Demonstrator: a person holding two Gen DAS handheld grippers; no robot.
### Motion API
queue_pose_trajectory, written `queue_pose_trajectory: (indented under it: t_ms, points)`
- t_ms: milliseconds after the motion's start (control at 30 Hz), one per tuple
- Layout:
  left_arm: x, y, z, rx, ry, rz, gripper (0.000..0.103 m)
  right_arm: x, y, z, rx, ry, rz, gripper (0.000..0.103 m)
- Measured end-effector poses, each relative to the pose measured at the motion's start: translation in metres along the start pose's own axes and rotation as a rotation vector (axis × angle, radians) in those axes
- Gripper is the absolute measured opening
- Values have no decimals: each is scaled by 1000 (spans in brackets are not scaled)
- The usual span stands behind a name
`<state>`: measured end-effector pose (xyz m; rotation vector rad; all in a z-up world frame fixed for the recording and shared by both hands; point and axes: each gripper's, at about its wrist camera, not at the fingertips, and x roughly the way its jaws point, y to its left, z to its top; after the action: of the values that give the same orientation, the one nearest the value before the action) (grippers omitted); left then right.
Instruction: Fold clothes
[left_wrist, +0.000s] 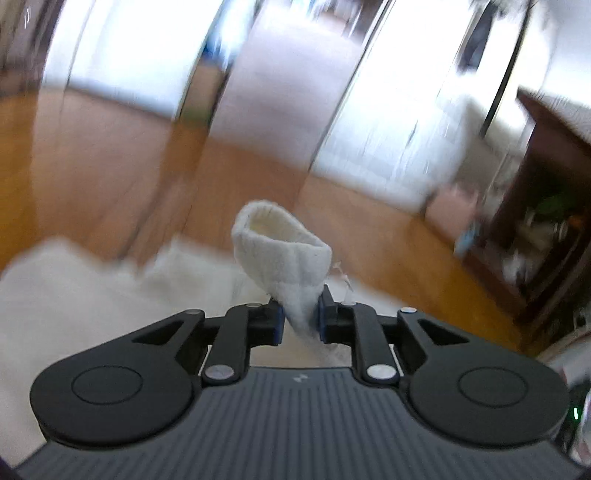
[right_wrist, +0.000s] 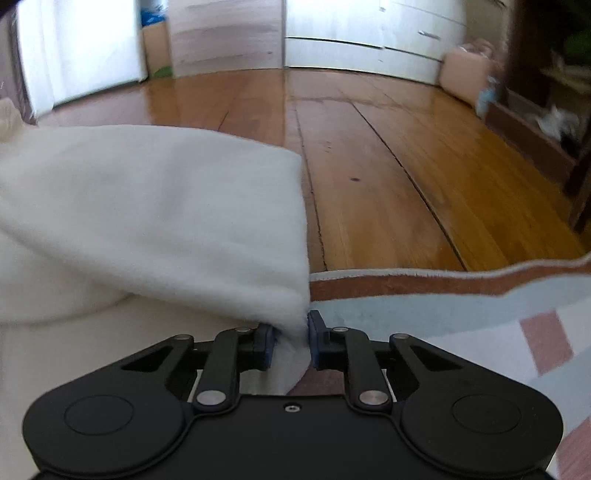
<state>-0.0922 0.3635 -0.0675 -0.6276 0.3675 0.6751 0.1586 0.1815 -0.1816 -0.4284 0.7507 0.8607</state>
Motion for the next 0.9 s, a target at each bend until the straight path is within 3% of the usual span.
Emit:
queue_pose_trajectory:
  t_ms: [100,167,233,300,433,500,567,600,633,800,867,900]
  points:
    - [8,21,-17,-71,158,26,19,0,4,2,-24,1,-12,20]
    - [11,31,-26,-101,208,64,32,-2,4,2,-25,3,-13,20]
    - [9,37,-30,-95,195,148,68,-4,3,1,-14,2,-21,21]
    - [7,43,-32,-89,161,214,69,-5,2,1,0,1,-22,22]
    - [14,55,-31,-144,162,158,69,-5,2,1,-2,-3,-11,22]
    - [25,57,-27,-129,182,132,69,-6,2,1,-12,-25,-9,20]
    - [36,56,-18,-73,209,82,61,-13,1,1,-10,-74,-8,19]
    - [37,53,-12,-28,217,58,23,-16,0,1,-5,-91,-7,19]
    - [34,49,-7,16,215,42,6,-19,-1,1,1,-105,-5,19]
    - [-8,38,12,95,42,56,7,-20,-1,-2,-22,-111,-22,18]
    - [-15,45,4,65,39,118,24,-15,1,-5,-39,-99,-44,18]
    - [-15,51,-3,54,70,159,45,-13,2,-6,-47,-93,-55,18]
